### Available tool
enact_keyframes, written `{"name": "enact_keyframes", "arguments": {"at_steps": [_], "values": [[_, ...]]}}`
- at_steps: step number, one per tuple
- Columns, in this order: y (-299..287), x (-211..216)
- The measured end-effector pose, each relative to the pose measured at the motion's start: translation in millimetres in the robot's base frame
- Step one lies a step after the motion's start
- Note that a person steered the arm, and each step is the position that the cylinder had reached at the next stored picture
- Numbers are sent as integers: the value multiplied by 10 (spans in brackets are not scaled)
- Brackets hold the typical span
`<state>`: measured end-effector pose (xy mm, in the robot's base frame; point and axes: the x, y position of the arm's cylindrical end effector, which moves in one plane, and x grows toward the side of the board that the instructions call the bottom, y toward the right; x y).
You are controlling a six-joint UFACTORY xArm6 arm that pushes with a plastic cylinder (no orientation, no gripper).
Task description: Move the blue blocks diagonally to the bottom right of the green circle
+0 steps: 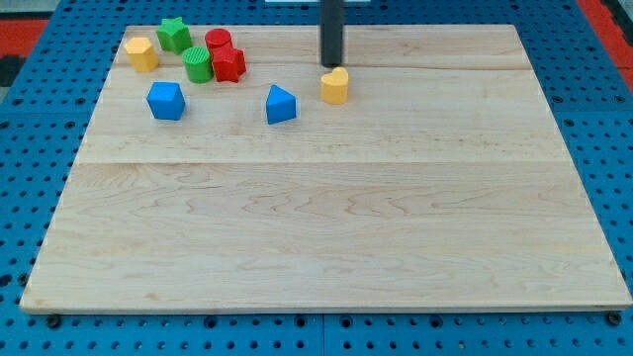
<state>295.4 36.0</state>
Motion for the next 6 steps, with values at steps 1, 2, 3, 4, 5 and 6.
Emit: {"name": "enact_keyframes", "arguments": {"at_steps": [1, 2, 3, 4, 5, 6], "values": [[16, 344], [528, 591], [436, 834], [7, 322], [-435, -101], [167, 239]]}}
